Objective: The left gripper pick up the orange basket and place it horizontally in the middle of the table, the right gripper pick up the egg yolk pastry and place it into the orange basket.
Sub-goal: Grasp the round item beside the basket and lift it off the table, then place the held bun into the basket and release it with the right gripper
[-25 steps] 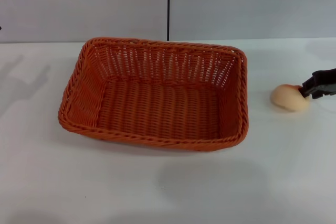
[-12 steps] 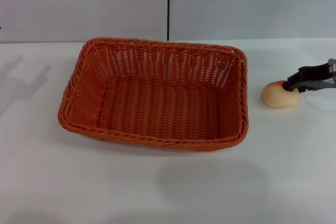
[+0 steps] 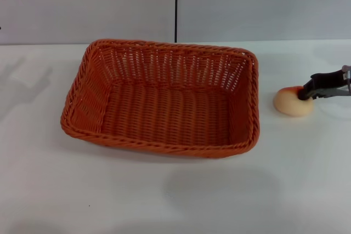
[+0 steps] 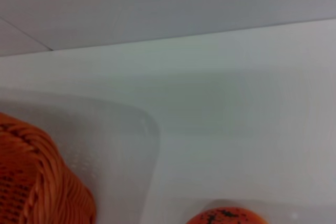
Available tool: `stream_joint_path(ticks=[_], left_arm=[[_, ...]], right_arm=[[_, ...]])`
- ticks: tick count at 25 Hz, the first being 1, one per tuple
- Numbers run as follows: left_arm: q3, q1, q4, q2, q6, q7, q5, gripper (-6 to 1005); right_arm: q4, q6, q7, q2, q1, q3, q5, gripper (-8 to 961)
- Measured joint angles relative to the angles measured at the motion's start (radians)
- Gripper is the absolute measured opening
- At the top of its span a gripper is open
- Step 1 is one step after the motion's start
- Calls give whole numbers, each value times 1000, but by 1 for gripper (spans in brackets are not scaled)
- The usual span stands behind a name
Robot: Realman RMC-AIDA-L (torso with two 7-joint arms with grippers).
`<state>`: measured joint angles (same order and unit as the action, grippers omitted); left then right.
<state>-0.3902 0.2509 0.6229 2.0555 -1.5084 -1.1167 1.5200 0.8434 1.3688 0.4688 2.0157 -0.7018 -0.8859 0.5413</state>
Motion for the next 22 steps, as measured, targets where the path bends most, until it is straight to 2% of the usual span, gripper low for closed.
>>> stream_joint_path(ticks=[4, 5, 7, 15, 16, 20, 22], left_arm=[[3, -5, 0, 0, -6, -2, 0, 815], [4, -8, 0, 0, -8, -3, 0, 815], [4, -9, 0, 0, -10, -3, 0, 815], [5, -12, -4, 2, -12, 6, 0, 815], [5, -12, -5, 3, -12, 8, 0, 815], [5, -22, -7, 5, -13, 13, 0, 815], [5, -26, -9, 5, -13, 15, 0, 815]], right_arm=[[48, 28, -4, 0, 16, 2, 0, 101], [105, 68, -13, 1, 30, 7, -1, 82], [141, 90, -21, 4, 39, 9, -2, 75], [482, 289, -93, 35, 108, 37, -1, 46], [482, 289, -93, 35, 108, 37, -1, 43], [637, 351, -110, 46, 112, 52, 26, 37], [655, 358, -112, 46, 107, 56, 44, 35]])
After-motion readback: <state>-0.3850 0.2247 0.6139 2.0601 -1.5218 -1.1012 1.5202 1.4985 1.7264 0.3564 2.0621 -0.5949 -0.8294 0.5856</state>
